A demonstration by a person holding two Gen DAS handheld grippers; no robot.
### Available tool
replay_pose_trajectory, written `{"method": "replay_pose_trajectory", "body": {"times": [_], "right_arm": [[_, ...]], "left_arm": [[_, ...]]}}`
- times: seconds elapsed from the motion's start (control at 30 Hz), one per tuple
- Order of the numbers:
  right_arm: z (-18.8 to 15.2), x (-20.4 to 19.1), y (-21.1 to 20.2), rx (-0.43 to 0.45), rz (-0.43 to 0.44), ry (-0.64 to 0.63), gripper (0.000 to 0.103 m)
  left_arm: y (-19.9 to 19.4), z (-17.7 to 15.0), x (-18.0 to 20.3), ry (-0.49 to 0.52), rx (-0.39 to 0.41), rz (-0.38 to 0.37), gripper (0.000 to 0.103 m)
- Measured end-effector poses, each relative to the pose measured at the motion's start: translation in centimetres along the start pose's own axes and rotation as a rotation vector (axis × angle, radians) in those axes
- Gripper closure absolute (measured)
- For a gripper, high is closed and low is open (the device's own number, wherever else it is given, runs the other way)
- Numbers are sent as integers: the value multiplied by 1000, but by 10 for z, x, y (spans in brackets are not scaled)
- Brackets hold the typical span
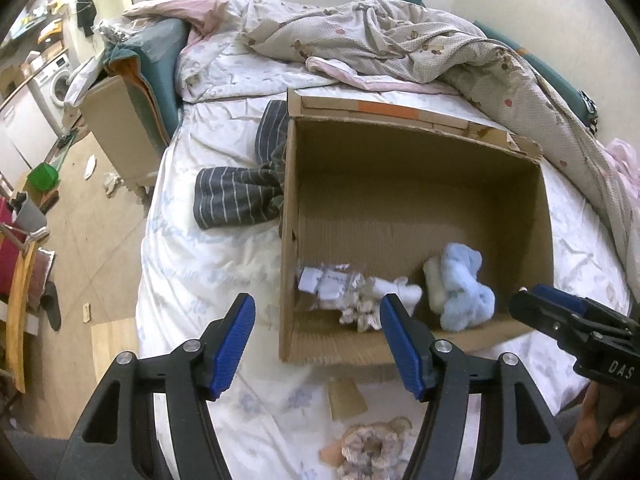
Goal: Organize soft objects
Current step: 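Move both tools back toward the beige scrunchie on the bed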
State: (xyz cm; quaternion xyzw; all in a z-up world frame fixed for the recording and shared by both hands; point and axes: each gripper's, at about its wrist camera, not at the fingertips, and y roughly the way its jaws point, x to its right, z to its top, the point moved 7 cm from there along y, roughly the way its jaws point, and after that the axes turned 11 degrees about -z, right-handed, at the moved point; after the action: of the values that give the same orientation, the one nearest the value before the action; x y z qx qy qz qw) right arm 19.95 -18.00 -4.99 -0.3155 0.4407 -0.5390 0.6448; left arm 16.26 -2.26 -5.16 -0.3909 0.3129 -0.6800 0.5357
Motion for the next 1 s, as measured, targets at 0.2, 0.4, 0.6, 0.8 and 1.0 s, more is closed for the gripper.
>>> {"method": "replay_pose_trajectory", "body": {"times": [0.2, 0.4, 0.6, 0.8, 1.0], "right_arm": [[-12, 4, -13, 6, 2, 19, 24], [-31, 7, -24, -1, 6, 29, 24], [-54, 12, -25, -46, 15, 57, 24], [-71, 21, -22, -91, -19, 76, 24], [-78, 29, -19, -119, -34, 113, 24]], "left_arm": [[-14, -19, 1, -38, -14, -20, 41], [-24, -37, -3, -50, -20, 0, 41], [-31, -60, -14, -100, -46, 8, 41], [-17, -91, -12, -175, -176, -105, 41], [16, -124, 6, -162, -320, -144, 53]]}}
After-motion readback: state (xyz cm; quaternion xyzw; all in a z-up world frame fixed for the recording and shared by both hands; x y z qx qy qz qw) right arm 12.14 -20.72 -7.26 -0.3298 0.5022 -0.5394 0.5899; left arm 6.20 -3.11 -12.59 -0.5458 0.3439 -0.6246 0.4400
